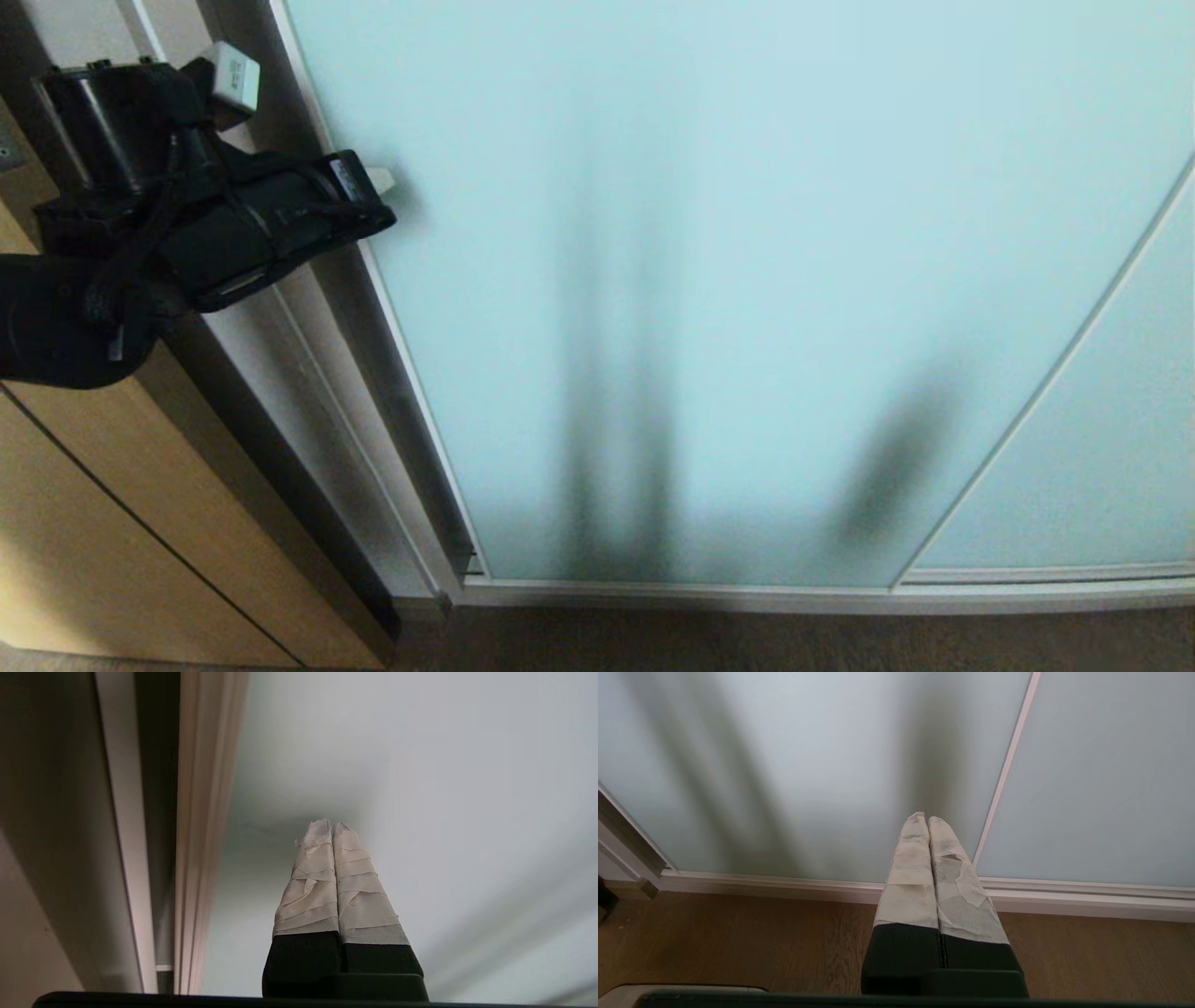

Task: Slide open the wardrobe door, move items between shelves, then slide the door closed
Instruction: Close the door

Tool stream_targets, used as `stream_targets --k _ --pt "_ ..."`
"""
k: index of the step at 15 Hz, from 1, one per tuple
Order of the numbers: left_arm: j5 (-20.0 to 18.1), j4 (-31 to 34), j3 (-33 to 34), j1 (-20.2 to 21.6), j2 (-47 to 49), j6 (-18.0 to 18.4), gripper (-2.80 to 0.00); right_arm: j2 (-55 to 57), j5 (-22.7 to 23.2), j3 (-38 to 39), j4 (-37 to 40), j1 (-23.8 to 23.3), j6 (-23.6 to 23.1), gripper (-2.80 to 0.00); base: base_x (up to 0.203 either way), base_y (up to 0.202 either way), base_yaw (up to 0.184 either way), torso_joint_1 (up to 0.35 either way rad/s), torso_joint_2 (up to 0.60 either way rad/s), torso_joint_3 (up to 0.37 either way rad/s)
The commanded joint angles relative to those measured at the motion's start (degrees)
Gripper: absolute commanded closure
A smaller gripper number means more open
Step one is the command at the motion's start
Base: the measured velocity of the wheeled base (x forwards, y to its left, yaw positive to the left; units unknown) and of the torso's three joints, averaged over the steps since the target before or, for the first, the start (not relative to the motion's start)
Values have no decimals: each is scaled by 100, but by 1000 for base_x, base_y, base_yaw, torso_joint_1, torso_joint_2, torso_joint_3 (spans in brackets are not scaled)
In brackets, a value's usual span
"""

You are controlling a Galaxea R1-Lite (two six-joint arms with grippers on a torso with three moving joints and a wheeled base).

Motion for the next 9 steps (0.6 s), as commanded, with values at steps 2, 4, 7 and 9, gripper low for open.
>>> stream_targets --k 2,4,7,9 --pt "-38 -49 59 144 -158 -15 0 7 -2 0 -2 0 0 0 0 0 0 0 0 0" --pt "-47 -58 66 248 -159 -15 0 3 -2 -3 -2 0 0 0 0 0 0 0 0 0" --pt "-47 -58 103 307 -144 -16 0 7 -2 0 -2 0 0 0 0 0 0 0 0 0" --pt "-158 -23 192 326 -349 -25 0 -1 -2 0 -2 0 0 0 0 0 0 0 0 0"
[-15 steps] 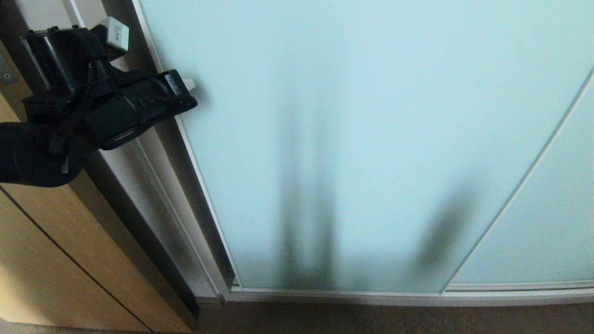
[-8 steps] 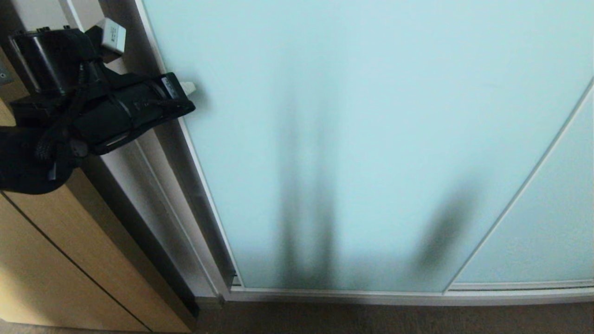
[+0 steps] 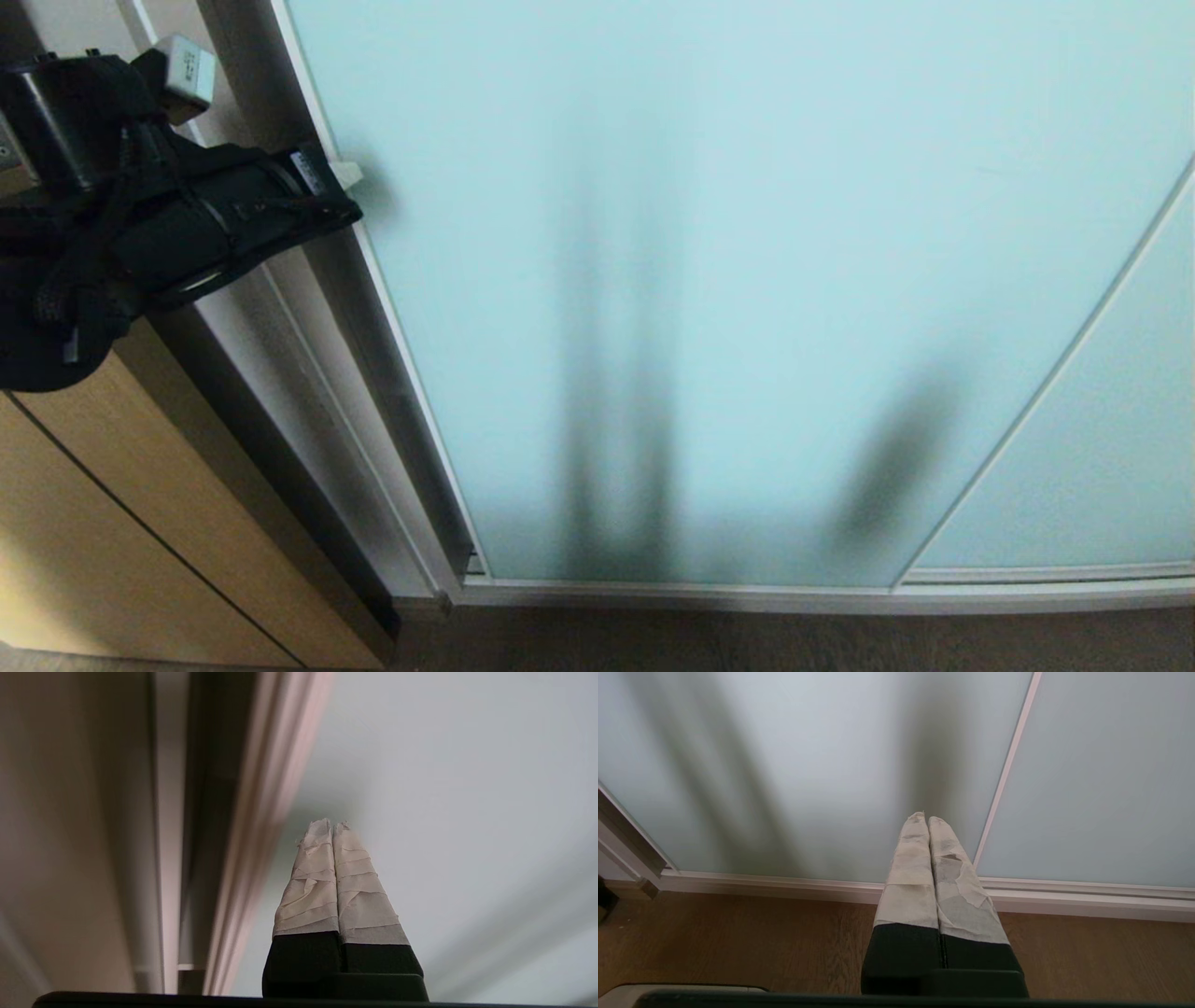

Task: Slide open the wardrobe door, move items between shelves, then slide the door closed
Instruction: Close the door

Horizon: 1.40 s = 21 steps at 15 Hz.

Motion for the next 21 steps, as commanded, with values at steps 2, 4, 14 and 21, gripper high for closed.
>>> stream_targets --k 2,4,14,21 --pt "-578 16 236 -57 -383 -35 0 7 0 -9 -1 0 2 0 0 0 0 0 0 0" --pt "-707 0 277 -206 -293 -39 0 7 0 -4 -1 0 2 0 0 0 0 0 0 0" --pt "-674 -71 -77 -185 745 -39 0 -1 0 0 -1 0 2 0 0 0 0 0 0 0" --pt "-650 -514 -49 135 901 -74 0 7 0 -3 -1 0 2 0 0 0 0 0 0 0"
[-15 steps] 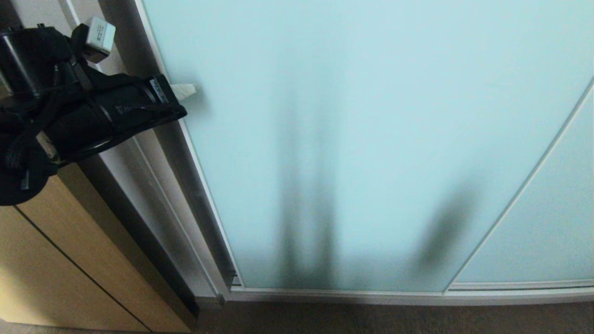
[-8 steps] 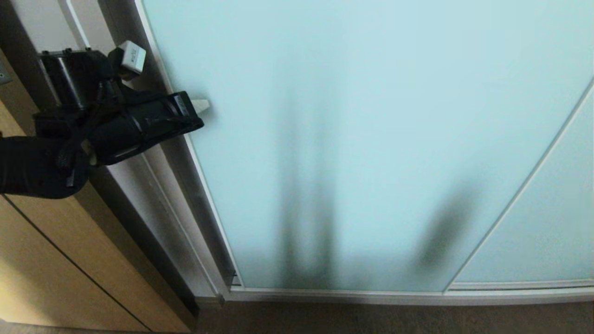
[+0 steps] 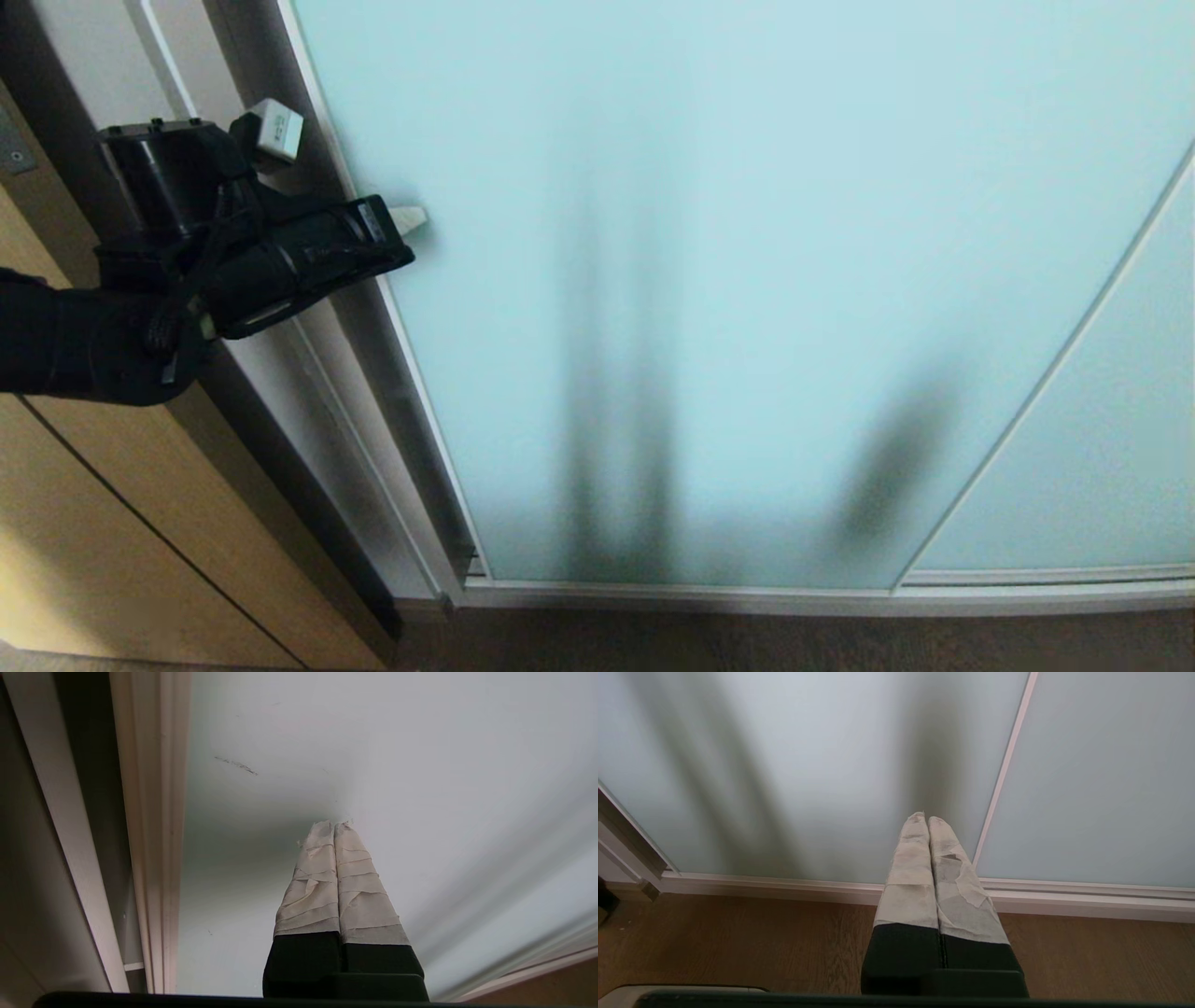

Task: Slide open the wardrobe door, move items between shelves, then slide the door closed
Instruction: Close the door

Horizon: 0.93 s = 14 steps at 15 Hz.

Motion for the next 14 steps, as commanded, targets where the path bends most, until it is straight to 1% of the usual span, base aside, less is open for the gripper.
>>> stream_targets --k 1,5,14 --pt "43 -26 24 103 -28 -17 0 -1 -2 0 -2 0 0 0 0 0 0 0 0 0" --pt "38 -26 200 111 -333 -9 0 7 -2 0 -2 0 0 0 0 0 0 0 0 0" --pt "38 -28 222 111 -384 -14 0 3 -2 0 -2 0 0 0 0 0 0 0 0 0"
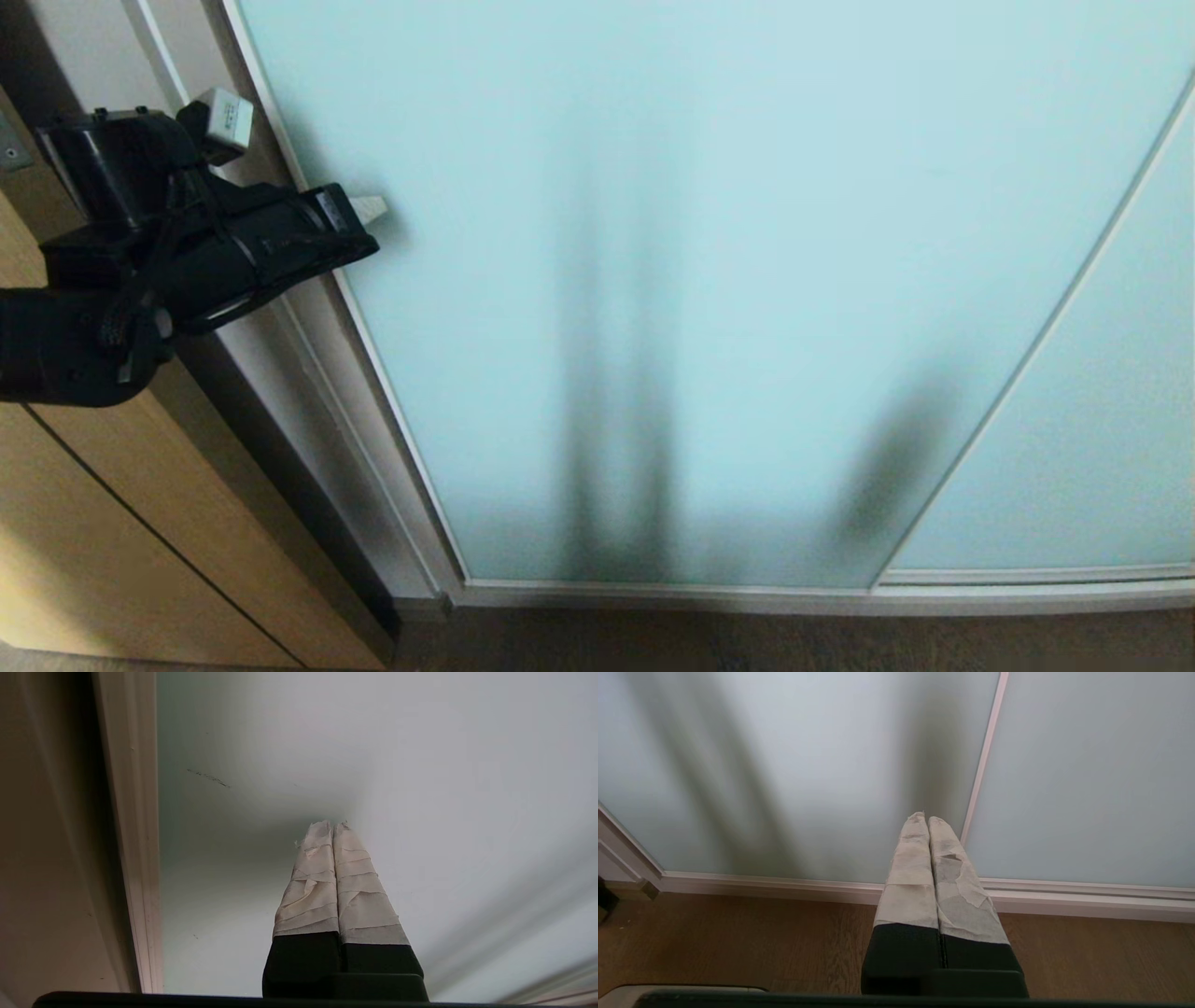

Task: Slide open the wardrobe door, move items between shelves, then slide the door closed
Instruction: Close the door

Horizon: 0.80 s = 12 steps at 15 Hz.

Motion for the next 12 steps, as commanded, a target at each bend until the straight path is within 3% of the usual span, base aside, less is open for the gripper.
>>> stream_targets --k 1,6,12 --pt "-18 -5 58 1 -105 -10 0 2 0 0 -2 0 0 0 0 0 0 0 0 0" --pt "-47 45 370 1 -743 -10 0 6 0 0 -2 0 0 0 0 0 0 0 0 0" --pt "-41 236 1224 1 -1891 8 0 7 0 0 -2 0 0 0 0 0 0 0 0 0"
